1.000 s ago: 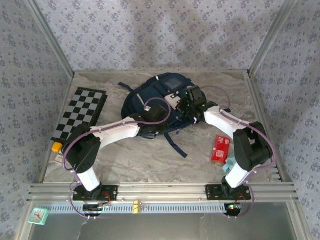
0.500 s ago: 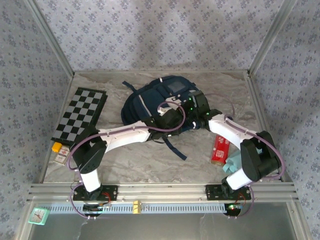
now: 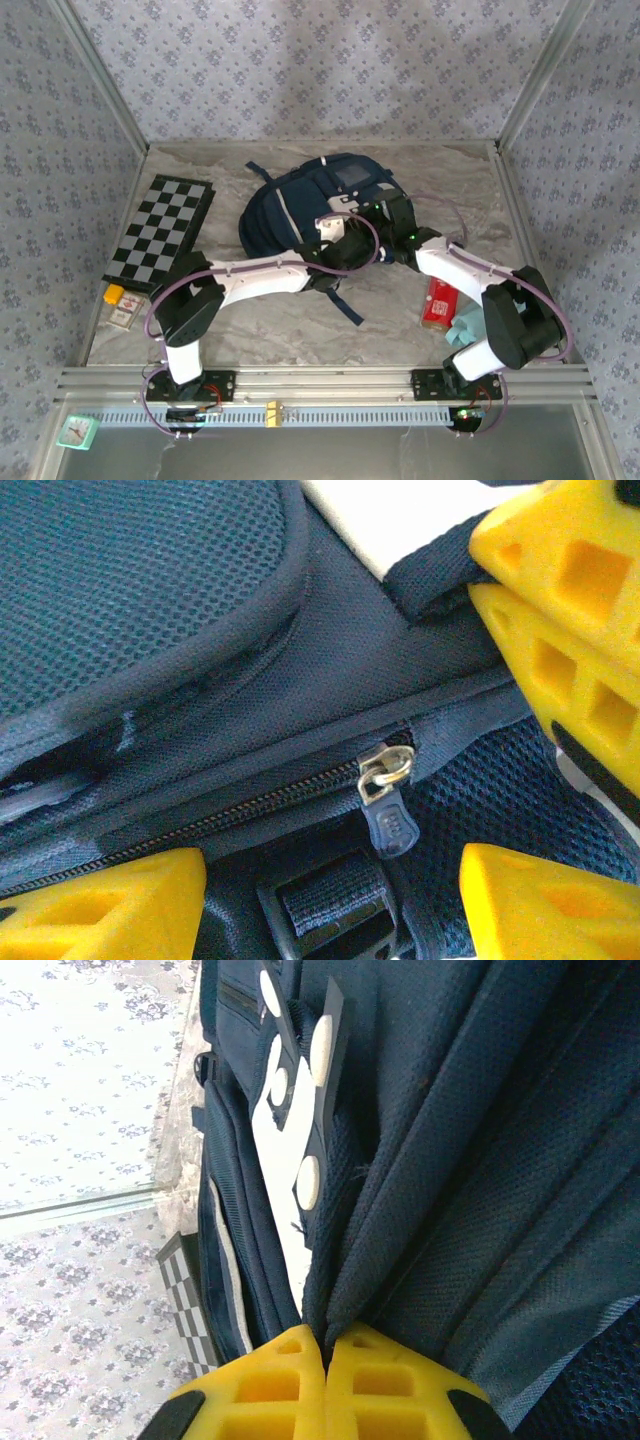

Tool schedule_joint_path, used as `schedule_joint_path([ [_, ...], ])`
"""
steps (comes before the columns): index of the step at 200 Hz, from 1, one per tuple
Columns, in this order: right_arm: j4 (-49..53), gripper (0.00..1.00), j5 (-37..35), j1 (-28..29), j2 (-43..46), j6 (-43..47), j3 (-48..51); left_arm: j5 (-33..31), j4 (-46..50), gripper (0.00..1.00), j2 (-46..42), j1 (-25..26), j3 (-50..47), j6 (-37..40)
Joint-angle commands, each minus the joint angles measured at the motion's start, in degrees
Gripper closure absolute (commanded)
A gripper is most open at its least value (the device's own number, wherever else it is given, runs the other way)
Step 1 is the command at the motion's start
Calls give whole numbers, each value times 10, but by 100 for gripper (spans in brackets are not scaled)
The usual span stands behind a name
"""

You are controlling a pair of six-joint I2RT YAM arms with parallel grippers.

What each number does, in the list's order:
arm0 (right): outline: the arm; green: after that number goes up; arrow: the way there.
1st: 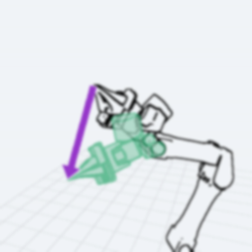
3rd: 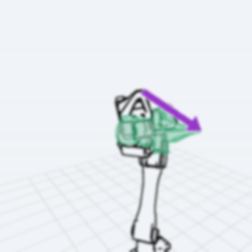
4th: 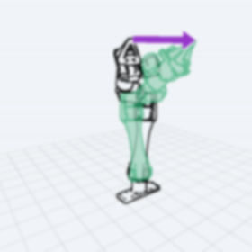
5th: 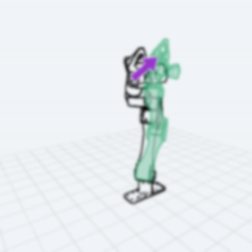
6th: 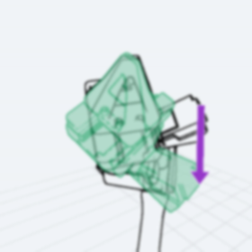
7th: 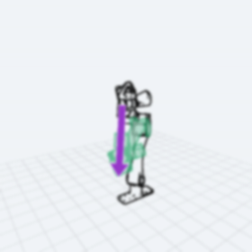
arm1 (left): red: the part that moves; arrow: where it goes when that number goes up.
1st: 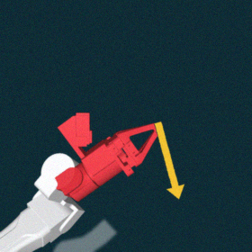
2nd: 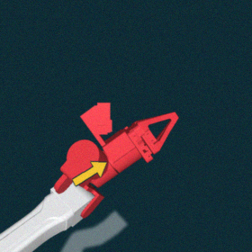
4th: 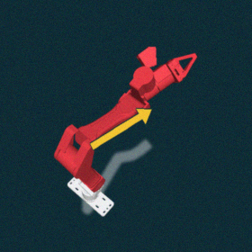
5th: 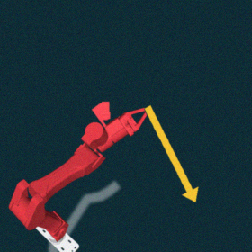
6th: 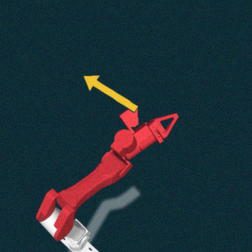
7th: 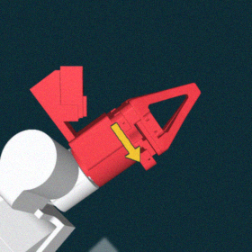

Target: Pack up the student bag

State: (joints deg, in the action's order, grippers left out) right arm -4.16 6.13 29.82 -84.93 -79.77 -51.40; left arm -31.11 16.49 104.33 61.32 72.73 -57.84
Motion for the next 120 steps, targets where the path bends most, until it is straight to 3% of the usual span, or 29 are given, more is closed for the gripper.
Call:
schedule_joint_path([
  [1, -55, 100, 0, 9, 27, -21, 2, -83, 27, 35, 21, -3, 43, -37],
  [43, -59, 100, -4, 2, 27, -26, 4, -114, 61, 48, 13, -4, 39, -58],
  [75, -62, 100, -2, -6, 26, -25, 2, -95, 66, 54, -28, -11, 3, -60],
  [120, -62, 100, 5, -5, 13, -24, -9, 6, 55, 59, -58, -28, -20, -10],
])
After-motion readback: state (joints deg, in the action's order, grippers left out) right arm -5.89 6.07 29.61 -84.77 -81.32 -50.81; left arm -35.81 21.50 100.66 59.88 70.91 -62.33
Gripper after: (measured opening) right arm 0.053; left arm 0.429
